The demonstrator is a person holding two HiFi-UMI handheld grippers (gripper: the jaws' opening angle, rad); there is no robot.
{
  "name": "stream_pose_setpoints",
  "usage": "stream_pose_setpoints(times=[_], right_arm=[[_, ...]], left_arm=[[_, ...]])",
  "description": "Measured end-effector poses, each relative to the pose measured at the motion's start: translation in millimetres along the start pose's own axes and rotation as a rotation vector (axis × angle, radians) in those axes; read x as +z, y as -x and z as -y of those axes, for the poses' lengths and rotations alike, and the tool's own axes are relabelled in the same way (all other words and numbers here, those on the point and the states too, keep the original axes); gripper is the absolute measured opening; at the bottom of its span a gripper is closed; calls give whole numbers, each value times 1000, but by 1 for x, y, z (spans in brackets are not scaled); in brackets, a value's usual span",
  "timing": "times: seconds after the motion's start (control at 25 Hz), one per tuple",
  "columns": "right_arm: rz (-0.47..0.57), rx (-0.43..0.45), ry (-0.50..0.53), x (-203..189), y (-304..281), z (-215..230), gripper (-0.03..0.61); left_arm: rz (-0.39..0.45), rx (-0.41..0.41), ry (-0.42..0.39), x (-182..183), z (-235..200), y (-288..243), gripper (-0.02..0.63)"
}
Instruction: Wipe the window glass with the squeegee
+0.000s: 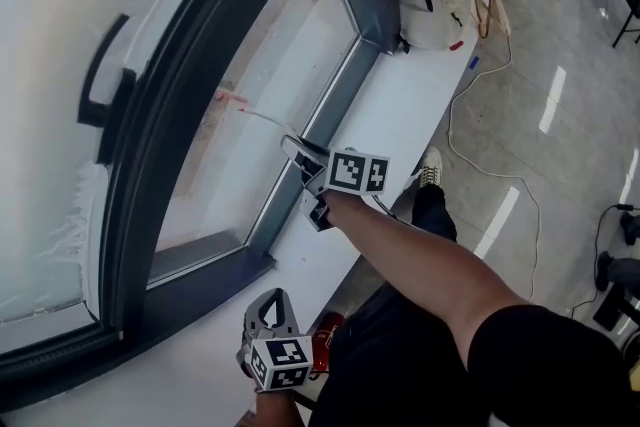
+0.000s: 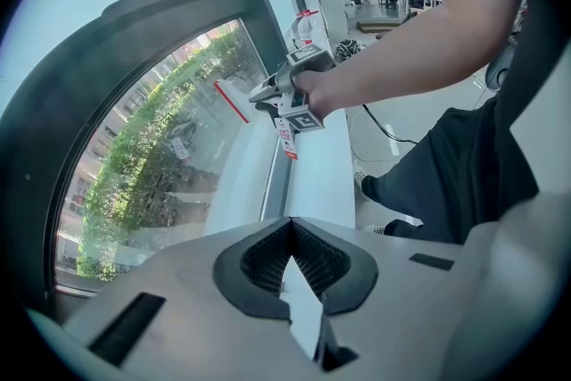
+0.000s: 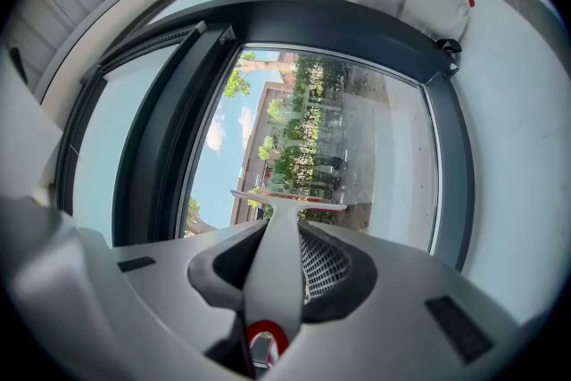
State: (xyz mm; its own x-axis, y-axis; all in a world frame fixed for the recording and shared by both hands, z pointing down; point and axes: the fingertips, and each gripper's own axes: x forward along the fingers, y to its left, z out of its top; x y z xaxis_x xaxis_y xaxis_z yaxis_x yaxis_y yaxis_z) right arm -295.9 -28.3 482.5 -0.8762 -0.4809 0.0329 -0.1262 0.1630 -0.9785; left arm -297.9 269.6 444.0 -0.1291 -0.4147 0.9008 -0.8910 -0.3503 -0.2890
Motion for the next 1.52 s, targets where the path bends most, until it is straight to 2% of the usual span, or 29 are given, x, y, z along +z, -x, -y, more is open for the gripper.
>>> stream_pose_setpoints(times=[0.48, 0.92, 1.16, 1.52], right_arm=[[-38, -7, 0, -16, -2, 2, 87], [-17, 4, -3, 11, 8, 8, 87], [78, -22, -15, 75, 27, 36, 87], [299, -66, -54, 217, 38, 91, 87]], left_arm=[[-2, -7, -3, 4, 3, -1, 0], [-11, -34, -26, 27, 7, -13, 0], [-5, -65, -54, 63, 10, -33, 0], [-11, -114, -102, 121, 15, -64, 0]])
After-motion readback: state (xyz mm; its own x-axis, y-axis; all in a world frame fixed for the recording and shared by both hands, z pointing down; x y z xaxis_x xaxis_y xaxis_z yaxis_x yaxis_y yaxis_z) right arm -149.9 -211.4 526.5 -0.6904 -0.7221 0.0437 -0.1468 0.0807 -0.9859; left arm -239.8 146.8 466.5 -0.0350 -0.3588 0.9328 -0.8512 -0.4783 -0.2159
